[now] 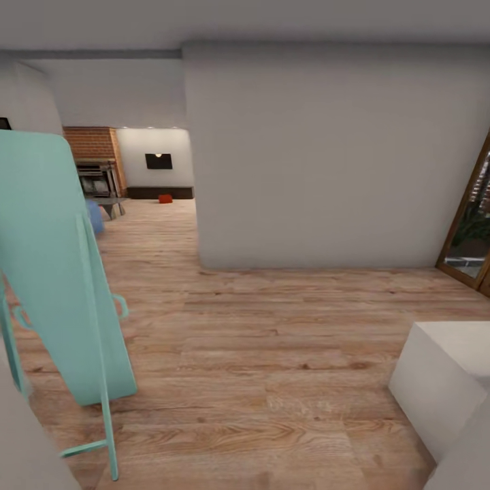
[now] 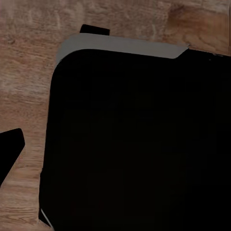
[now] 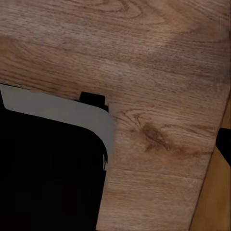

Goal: Move the two storage containers from the living room to the garage. In the garage, place one container on the floor and stack the other container on top of it (either order is fine).

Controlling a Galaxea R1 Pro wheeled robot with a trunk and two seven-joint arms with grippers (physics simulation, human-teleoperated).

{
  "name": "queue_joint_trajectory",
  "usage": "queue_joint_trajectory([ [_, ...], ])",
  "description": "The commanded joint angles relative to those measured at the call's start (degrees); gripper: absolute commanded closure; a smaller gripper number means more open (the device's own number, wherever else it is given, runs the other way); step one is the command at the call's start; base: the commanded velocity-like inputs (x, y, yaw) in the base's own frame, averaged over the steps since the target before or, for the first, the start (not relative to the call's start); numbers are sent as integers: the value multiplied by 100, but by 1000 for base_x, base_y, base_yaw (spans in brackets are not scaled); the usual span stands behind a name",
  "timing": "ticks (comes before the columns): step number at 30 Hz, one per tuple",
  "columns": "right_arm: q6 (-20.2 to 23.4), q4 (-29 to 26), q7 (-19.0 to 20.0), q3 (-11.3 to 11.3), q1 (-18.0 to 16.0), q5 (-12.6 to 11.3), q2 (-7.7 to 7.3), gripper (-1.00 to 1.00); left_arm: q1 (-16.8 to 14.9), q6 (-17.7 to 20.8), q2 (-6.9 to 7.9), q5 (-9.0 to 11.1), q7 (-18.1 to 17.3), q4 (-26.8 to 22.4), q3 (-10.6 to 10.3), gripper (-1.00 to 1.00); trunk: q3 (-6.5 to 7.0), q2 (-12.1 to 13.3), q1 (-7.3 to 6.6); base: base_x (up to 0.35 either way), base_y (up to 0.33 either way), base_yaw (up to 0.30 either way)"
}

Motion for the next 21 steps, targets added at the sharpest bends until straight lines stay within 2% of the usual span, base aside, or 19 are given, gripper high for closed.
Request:
queue_joint_trajectory([
  [1,-28,17,-34,36,-8,-7,-12,-100,1,19,-10,49,16,3,2,-100,-6,-3,3,322,0,0],
  [21,-14,17,-95,53,-7,-3,2,-100,5,8,-1,47,45,4,2,-100,-6,-3,3,322,0,0],
])
